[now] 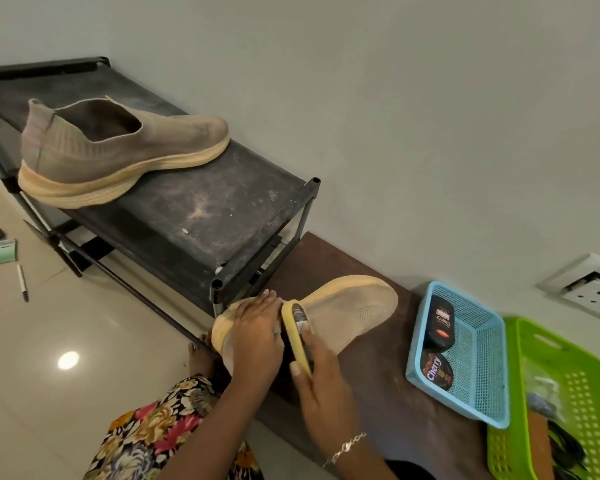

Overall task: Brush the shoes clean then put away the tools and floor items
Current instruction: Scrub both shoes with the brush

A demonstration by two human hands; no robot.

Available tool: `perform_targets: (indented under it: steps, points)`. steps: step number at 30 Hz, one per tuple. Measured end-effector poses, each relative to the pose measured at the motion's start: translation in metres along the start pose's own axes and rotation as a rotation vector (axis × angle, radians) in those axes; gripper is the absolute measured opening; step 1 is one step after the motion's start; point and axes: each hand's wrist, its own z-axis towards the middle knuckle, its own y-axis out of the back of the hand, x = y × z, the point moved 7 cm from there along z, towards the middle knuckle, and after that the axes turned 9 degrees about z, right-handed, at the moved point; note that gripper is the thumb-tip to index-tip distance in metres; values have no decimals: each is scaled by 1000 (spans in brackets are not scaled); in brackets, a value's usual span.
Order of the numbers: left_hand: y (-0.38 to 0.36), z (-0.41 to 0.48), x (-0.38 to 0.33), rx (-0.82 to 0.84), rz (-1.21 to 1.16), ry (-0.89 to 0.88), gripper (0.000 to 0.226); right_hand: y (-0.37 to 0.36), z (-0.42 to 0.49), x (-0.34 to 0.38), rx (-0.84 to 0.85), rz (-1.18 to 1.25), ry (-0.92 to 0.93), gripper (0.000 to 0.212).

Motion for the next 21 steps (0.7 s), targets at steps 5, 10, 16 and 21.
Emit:
perform_targets:
  steps: [5,10,16,21]
  points:
    - [4,-3,-2,9,27,-42,47,50,30,-60,-138,-241,-172,51]
    - [1,-4,0,-23,5,-17,52,100,55,-107,-397,-27,-501,46]
    - [1,1,-3,-114,-34,-13,34,-7,2,-1,10,-28,88,57]
    - [-2,-4,-3,-88,-21,-51,46,57,43,-78,-169,-258,-159,51]
